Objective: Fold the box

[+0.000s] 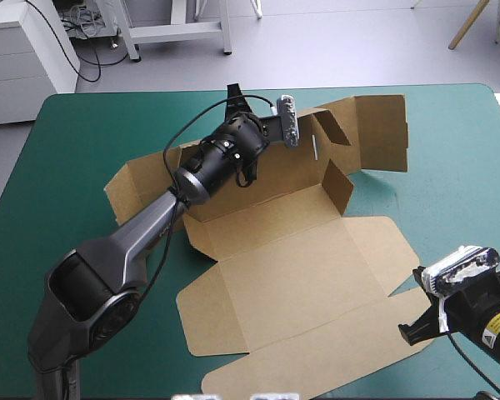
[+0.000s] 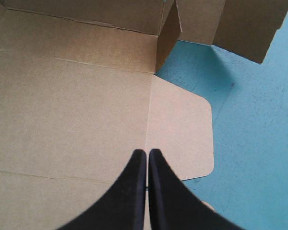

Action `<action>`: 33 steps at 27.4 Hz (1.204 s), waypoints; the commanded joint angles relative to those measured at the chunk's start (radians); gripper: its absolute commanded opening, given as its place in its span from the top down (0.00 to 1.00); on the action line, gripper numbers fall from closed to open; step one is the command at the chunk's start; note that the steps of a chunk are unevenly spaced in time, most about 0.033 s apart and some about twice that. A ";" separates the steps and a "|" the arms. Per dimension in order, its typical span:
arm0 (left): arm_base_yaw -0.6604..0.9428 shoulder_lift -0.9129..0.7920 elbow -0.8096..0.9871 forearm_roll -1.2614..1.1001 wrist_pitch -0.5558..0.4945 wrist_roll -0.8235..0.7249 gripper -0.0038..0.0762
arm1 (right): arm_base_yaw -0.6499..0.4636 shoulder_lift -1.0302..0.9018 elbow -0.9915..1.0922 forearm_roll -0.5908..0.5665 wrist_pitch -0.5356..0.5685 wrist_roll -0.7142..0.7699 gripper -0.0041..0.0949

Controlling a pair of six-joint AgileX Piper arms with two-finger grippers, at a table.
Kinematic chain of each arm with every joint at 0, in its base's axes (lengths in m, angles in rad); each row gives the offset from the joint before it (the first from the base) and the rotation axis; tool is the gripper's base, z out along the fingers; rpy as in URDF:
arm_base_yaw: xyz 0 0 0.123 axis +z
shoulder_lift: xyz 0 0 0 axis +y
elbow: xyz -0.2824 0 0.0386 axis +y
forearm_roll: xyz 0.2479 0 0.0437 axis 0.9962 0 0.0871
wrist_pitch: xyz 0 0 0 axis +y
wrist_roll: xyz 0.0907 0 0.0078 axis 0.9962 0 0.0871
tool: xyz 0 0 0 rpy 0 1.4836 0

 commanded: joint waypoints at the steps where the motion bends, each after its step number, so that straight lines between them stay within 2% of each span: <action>1: -0.041 -0.073 0.014 0.079 -0.061 -0.016 0.96 | -0.005 0.003 -0.025 -0.044 -0.057 -0.008 0.96; 6: -0.074 -0.115 0.149 0.149 -0.113 -0.061 0.96 | -0.005 0.003 -0.025 -0.100 -0.057 -0.008 0.96; 11: -0.131 -0.193 0.339 0.403 -0.224 -0.246 0.96 | -0.005 0.003 -0.025 -0.125 -0.057 0.025 0.96; 18: -0.173 -0.295 0.599 0.646 -0.259 -0.426 0.96 | -0.005 0.003 -0.025 -0.182 -0.057 0.097 0.96; 27: -0.174 -0.432 0.875 1.169 -0.349 -0.901 0.96 | -0.005 0.003 -0.025 -0.242 -0.057 0.186 0.96; 33: -0.175 -0.452 0.977 1.185 -0.371 -0.941 0.96 | -0.005 0.003 -0.025 -0.338 -0.059 0.341 0.96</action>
